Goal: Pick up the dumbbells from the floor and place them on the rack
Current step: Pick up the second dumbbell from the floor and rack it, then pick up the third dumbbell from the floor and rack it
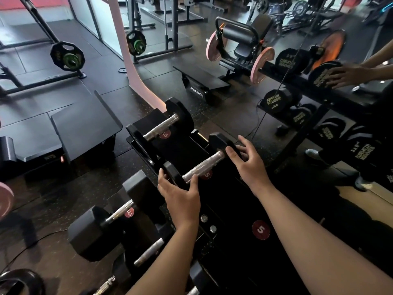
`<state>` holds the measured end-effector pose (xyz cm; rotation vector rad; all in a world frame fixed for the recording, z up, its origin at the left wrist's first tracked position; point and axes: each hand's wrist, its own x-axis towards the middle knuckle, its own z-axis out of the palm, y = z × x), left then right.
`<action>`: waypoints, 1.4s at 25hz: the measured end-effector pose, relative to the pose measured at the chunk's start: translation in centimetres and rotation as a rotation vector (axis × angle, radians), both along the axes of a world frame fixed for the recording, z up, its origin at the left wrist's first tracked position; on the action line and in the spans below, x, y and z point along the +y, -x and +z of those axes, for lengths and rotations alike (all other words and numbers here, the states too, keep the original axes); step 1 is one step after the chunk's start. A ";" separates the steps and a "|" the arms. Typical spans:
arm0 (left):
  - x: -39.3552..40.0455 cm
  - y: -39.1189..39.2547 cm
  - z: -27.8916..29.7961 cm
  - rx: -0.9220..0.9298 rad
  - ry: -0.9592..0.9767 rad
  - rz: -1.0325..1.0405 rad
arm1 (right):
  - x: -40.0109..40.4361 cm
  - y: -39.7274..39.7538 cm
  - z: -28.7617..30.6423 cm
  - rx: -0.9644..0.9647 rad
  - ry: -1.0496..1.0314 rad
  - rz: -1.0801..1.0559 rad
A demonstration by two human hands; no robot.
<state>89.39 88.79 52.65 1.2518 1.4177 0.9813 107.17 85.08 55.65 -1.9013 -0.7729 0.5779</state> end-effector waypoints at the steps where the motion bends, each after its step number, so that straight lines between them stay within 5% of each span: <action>1: 0.2 0.3 0.1 0.005 -0.009 0.000 | -0.3 0.0 0.3 0.017 -0.013 -0.014; 6: 1.5 1.4 0.9 0.057 -0.052 -0.031 | -2.3 0.1 2.0 0.078 -0.061 -0.060; 12: 0.6 -0.4 4.3 0.293 -0.321 -0.130 | -7.6 0.1 4.4 0.062 -0.131 -0.190; 17: -5.9 -5.2 9.8 0.207 -0.475 -0.392 | -17.4 0.2 8.2 0.016 -0.183 -0.346; 25: -32.1 -4.6 14.8 -0.075 -0.576 -1.135 | -49.5 11.2 12.0 -0.154 -0.165 -0.830; 35: -79.0 16.6 21.6 -0.401 -0.327 -2.107 | -90.4 49.2 17.4 -0.357 -0.002 -1.664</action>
